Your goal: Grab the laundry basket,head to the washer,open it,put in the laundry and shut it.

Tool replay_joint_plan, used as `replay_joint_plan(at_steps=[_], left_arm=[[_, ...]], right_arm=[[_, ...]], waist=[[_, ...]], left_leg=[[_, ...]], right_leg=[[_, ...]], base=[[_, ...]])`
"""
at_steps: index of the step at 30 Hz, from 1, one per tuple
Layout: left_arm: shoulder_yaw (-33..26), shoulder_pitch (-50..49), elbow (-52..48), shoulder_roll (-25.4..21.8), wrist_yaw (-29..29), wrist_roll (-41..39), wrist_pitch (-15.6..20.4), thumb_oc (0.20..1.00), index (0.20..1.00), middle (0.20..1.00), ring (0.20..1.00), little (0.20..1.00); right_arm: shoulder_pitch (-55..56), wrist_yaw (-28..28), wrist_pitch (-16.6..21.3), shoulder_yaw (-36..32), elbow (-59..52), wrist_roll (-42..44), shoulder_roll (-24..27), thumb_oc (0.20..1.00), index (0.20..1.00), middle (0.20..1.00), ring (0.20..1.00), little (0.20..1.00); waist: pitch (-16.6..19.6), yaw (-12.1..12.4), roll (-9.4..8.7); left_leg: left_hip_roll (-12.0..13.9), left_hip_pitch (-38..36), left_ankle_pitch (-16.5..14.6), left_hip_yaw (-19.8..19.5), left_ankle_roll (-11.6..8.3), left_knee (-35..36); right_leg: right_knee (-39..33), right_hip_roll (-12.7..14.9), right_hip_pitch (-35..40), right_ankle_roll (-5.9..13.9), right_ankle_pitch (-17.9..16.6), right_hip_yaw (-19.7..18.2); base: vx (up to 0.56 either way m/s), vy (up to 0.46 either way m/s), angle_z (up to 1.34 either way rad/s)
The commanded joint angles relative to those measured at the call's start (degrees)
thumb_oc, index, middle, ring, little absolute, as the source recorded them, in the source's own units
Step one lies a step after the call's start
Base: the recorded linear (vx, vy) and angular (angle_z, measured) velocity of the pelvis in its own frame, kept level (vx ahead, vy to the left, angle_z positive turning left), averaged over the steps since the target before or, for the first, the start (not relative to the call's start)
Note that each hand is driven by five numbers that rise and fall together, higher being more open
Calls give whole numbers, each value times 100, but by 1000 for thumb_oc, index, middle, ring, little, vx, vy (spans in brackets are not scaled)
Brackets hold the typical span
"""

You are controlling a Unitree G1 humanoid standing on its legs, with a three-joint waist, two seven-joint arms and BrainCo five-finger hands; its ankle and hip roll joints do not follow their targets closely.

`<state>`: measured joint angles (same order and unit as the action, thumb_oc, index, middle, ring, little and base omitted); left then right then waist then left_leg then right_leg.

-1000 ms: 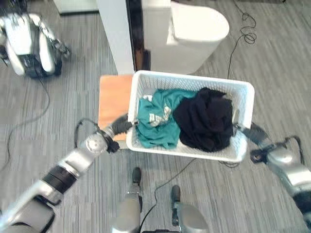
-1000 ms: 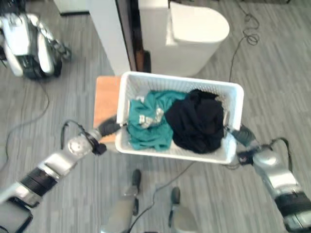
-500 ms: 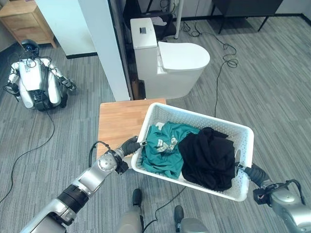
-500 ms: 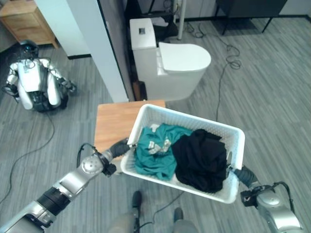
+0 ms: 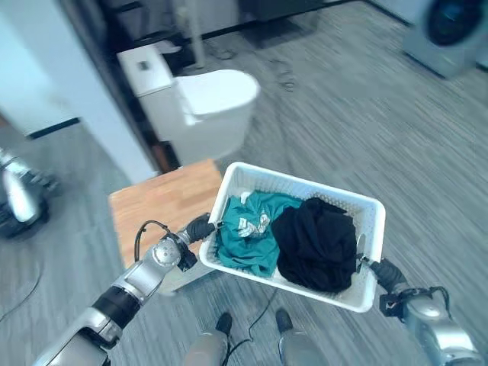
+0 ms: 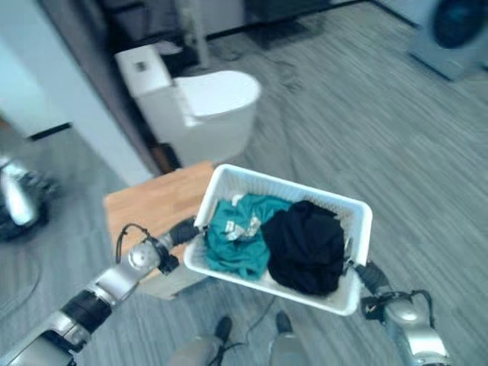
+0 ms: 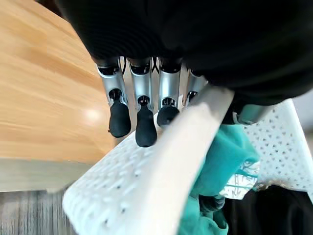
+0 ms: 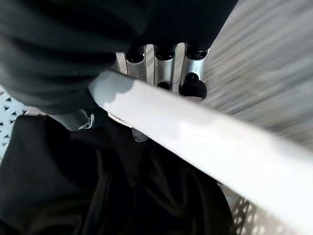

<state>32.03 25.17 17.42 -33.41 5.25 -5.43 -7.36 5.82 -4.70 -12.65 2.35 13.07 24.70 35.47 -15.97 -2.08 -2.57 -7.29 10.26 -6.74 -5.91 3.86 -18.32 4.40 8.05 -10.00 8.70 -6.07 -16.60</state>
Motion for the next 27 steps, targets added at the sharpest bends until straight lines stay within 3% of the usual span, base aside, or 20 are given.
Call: replay_joint_plan(at_steps=[1, 2, 4, 6, 7, 9, 10, 12, 18, 20, 22, 23, 24, 25, 27], left_arm=[[-806, -313, -219, -181, -90, 95, 352, 200, 200, 200, 200, 200], [-814, -319, -226, -187, -89, 96, 349, 200, 200, 200, 200, 200], [-1101, -724, -306, -235, -50, 57, 332, 200, 200, 200, 200, 200], [-1210, -820, -330, -246, -50, 44, 325, 200, 200, 200, 200, 200], [-1373, -976, -348, -223, -42, 48, 328, 200, 200, 200, 200, 200], [-1476, -1055, -361, -203, -64, 36, 341, 200, 200, 200, 200, 200], [-1626, -1199, -401, -196, -104, 28, 375, 200, 200, 200, 200, 200], [-1668, -1266, -383, -190, -143, 15, 407, 200, 200, 200, 200, 200], [-1477, -1008, -282, -69, -225, 35, 452, 200, 200, 200, 200, 200], [-1317, -736, -191, -15, -292, 59, 453, 200, 200, 200, 200, 200], [-1304, -674, -179, -3, -315, 61, 444, 200, 200, 200, 200, 200], [-1333, -706, -221, 23, -304, 18, 428, 200, 200, 200, 200, 200], [-1334, -708, -226, 21, -303, 17, 426, 200, 200, 200, 200, 200], [-1369, -763, -225, 78, -311, -24, 406, 200, 200, 200, 200, 200], [-1384, -758, -187, 89, -347, -4, 391, 200, 200, 200, 200, 200]], right_arm=[[-217, -406, 438, 4, -328, 109, 118, 200, 200, 200, 200, 200], [-223, -406, 438, 11, -328, 109, 115, 200, 200, 200, 200, 200], [-346, -500, 466, 234, -187, -10, -61, 200, 200, 200, 200, 200], [-419, -506, 470, 322, -132, -49, -108, 200, 200, 200, 200, 200], [-533, -536, 461, 485, -35, -118, -207, 200, 200, 200, 200, 200], [-645, -501, 455, 559, 12, -145, -255, 200, 200, 200, 200, 200], [-715, -509, 455, 651, 24, -190, -252, 200, 200, 200, 200, 200], [-699, -498, 453, 680, 11, -204, -217, 200, 200, 200, 200, 200], [-465, -404, 548, 463, -120, -72, -38, 200, 200, 200, 200, 200], [-275, -314, 591, 278, -175, 41, 59, 200, 200, 200, 200, 200], [-199, -290, 612, 226, -186, 82, 73, 200, 200, 200, 200, 200], [-111, -272, 605, 199, -211, 119, 108, 200, 200, 200, 200, 200], [-108, -271, 604, 197, -214, 120, 108, 200, 200, 200, 200, 200], [-51, -281, 596, 211, -337, 171, 168, 200, 200, 200, 200, 200], [-7, -300, 568, 204, -398, 201, 209, 200, 200, 200, 200, 200]], waist=[[90, 288, 293], [98, 286, 279], [224, 462, 298], [280, 526, 278], [365, 681, 227], [406, 710, 178], [441, 765, 120], [466, 784, 89], [375, 671, 73], [307, 594, 80], [274, 575, 47], [182, 595, -35], [173, 592, -26], [53, 652, -99], [-7, 664, -121]], left_leg=[[482, -410, -132, 407, -121, 744], [471, -399, -100, 414, -120, 762], [607, -457, -51, 793, -54, 929], [639, -435, 9, 911, -57, 986], [699, -492, -7, 1126, -69, 1059], [728, -490, 42, 1277, -89, 1121], [804, -508, 74, 1497, -140, 1179], [897, -551, 131, 1551, -186, 1234], [1126, -512, 393, 1345, -439, 1289], [1363, -428, 565, 1149, -649, 1229], [1483, -400, 580, 1055, -706, 1095], [1605, -316, 588, 956, -701, 611], [1617, -293, 560, 942, -706, 553], [1759, 19, 876, 874, -633, -284], [1830, 272, 962, 877, -585, -771]], right_leg=[[647, 360, -227, 9, 252, 1944], [637, 370, -244, 9, 231, 1936], [994, 415, -72, -90, 535, 2392], [996, 459, -17, -108, 561, 2560], [836, 538, 252, -112, 668, 2849], [588, 571, 328, -90, 562, 2922], [280, 505, 453, -59, 527, 2874], [91, 364, 531, -87, 542, 2741], [-11, 70, 649, -235, 716, 2798], [-33, -105, 753, -364, 872, 2983], [4, -219, 803, -447, 974, 2994], [54, -350, 917, -584, 1077, 2967], [57, -360, 924, -590, 1081, 2973], [48, -514, 1071, -724, 1102, 2919], [13, -585, 1145, -779, 1142, 2935]], base=[[-156, 82, -125], [-214, 106, -182], [-135, 23, -153], [-74, -40, -125], [-36, -60, -92], [-63, -155, -51], [-52, -189, -57], [28, -188, -53], [27, -214, -11], [37, -384, 49], [70, -328, 65], [56, -210, 63], [109, -410, 45], [40, -209, 4], [84, -267, 2]])
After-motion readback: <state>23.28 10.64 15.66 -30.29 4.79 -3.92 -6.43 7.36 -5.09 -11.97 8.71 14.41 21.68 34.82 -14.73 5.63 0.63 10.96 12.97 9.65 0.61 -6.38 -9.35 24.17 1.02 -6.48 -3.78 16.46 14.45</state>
